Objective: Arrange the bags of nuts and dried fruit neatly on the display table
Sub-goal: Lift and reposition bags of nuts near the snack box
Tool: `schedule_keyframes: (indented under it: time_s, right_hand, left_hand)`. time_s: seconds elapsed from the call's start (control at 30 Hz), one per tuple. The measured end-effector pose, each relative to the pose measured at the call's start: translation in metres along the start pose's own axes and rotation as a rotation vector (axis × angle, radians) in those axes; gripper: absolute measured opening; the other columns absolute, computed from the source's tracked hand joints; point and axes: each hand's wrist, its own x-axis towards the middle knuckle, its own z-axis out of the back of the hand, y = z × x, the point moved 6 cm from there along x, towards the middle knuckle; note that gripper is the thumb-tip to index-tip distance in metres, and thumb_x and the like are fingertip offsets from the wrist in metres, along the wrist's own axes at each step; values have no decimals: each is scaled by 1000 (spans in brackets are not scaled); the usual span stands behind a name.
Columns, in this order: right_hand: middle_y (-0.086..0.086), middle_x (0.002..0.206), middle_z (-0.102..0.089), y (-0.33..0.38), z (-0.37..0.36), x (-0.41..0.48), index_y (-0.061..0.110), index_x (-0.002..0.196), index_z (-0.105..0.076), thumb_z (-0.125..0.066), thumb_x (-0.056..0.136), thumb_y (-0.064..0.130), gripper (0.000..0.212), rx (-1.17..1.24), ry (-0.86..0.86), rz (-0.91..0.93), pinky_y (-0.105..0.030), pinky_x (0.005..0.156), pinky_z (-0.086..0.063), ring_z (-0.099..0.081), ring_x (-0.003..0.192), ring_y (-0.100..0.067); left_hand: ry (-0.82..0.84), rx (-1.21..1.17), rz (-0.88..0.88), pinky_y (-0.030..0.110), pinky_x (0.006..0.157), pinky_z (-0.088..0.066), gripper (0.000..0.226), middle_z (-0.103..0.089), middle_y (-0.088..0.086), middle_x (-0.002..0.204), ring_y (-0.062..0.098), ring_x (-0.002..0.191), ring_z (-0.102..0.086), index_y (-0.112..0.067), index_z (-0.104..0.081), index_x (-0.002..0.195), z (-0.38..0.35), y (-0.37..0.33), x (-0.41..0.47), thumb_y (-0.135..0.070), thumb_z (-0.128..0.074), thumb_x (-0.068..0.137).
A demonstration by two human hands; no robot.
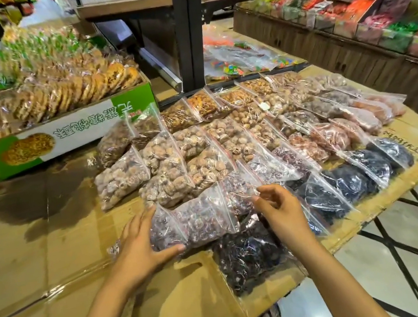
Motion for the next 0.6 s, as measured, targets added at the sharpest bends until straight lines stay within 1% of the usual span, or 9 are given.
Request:
schedule_keyframes:
  time_s: [0.07, 0.13, 0.17, 0.23, 0.3, 0.33, 0.43, 0.53, 0.6]
  right_hand:
    - [5, 93, -61, -2, 12, -1, 21, 106, -58, -64, 88, 24, 19, -76, -50, 42, -24, 73, -49, -58, 84, -5]
    - [7, 101, -60, -8, 25, 0, 22, 110, -57, -63, 88, 29, 24, -190, -76, 61, -16, 69, -43, -54, 87, 1]
    - [7, 107, -58, -13, 32, 2, 24, 111, -55, -63, 89, 31, 25, -238, -79, 60, -16, 71, -42, -54, 91, -1]
    - [6, 116, -55, -24, 44, 8, 30, 111, -51, -61, 89, 32, 25, -309, -68, 42, -25, 82, -42, -51, 106, -10]
    - [4, 120, -54, -30, 56, 17, 29, 114, -51, -62, 88, 33, 28, -382, -62, 46, -34, 91, -43, -48, 114, -16]
    - [3, 120, -55, -30, 63, 23, 26, 116, -52, -62, 88, 33, 30, -406, -59, 57, -35, 93, -43, -49, 114, -17]
    - [1, 113, -56, -28, 80, 44, 23, 115, -53, -61, 89, 31, 28, -423, -33, 83, -34, 88, -43, -51, 108, -18]
    - [-1, 116, -56, -31, 90, 66, 19, 122, -51, -59, 89, 33, 36, -448, -4, 79, -37, 87, -46, -53, 105, -20]
    - [-2, 117, -56, -34, 90, 76, 19, 124, -51, -59, 90, 33, 38, -454, 36, 91, -37, 89, -47, -53, 108, -21]
  left_hand:
    - [-18, -24, -77, 46, 118, -14, 117, -5, -5, 161, 18, 147, -3, -37, -8, 150, -8, -22, 2, -89, -51, 55]
    - [-24, -42, -140, 46, 118, -13, 116, -7, -6, 160, 17, 147, -5, -35, -10, 150, -19, -45, 7, -91, -47, 56]
    - [-16, -38, -155, 45, 119, -13, 114, -8, -6, 160, 17, 146, -6, -33, -10, 150, -27, -54, 10, -89, -46, 57]
    - [13, -6, -159, 43, 119, -12, 114, -8, -4, 160, 17, 146, -6, -31, -10, 150, -41, -70, 21, -86, -46, 58]
    - [30, 27, -152, 43, 119, -13, 116, -10, 0, 160, 19, 146, -7, -28, -10, 151, -55, -78, 35, -89, -42, 57]
    - [39, 50, -141, 43, 118, -15, 117, -13, 1, 159, 21, 146, -10, -27, -11, 151, -60, -79, 41, -91, -38, 57]
    - [25, 193, -127, 44, 116, -22, 118, -27, 5, 153, 26, 140, -24, -24, -17, 150, -70, -78, 57, -97, -28, 58]
    - [-63, 292, -109, 42, 105, -33, 111, -42, 4, 139, 25, 127, -39, -25, -28, 146, -71, -81, 64, -96, -23, 61]
    - [-113, 277, -69, 41, 98, -39, 103, -47, 3, 131, 23, 118, -44, -24, -33, 143, -70, -81, 65, -93, -27, 66]
